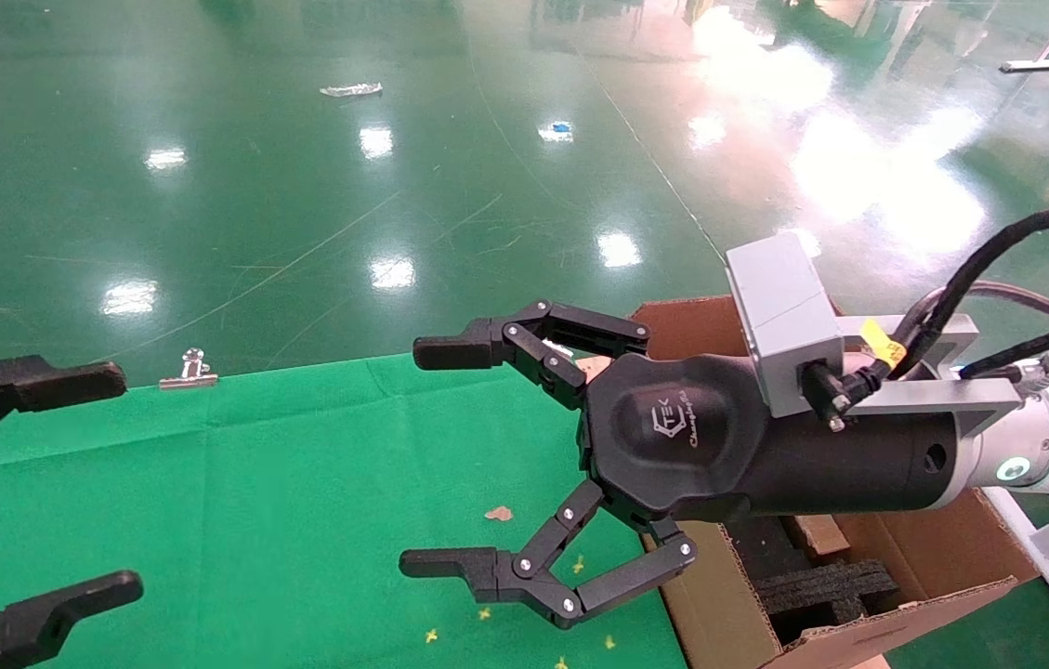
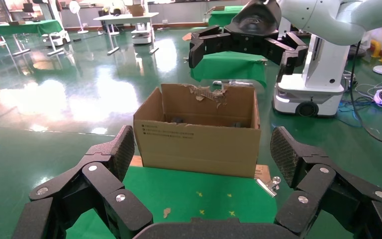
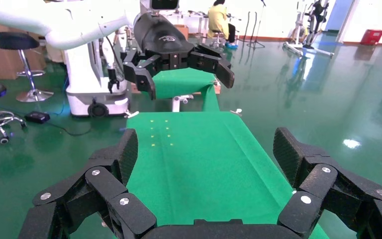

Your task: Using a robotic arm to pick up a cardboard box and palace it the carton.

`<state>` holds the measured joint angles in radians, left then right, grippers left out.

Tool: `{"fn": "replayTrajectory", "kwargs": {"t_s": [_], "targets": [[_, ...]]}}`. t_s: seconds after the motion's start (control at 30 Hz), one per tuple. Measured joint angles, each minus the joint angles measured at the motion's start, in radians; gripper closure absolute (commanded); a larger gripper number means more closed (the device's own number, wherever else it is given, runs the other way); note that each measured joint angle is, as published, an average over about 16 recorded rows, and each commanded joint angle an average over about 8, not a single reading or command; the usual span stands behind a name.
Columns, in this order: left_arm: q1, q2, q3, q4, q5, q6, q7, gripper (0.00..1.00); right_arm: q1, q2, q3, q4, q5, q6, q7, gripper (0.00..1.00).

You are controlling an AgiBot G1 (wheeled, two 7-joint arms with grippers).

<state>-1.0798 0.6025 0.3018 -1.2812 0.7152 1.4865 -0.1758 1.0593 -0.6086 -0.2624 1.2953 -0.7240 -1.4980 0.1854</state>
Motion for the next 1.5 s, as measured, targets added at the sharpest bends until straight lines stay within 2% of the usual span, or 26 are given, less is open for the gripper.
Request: {"fn": "replayTrajectory", "kwargs": {"t_s": [0.2, 1.5], "targets": [[0.000, 0.000, 0.000, 0.000, 0.000, 0.000, 0.000, 0.00, -0.018, 0.004, 0.020, 0.015, 0.008, -0.003, -0.006, 0.00], [0.000, 0.000, 0.000, 0.000, 0.000, 0.000, 0.000, 0.00, 0.015, -0.002, -0.017, -0.011, -0.006, 0.003, 0.002, 0.00]]}}
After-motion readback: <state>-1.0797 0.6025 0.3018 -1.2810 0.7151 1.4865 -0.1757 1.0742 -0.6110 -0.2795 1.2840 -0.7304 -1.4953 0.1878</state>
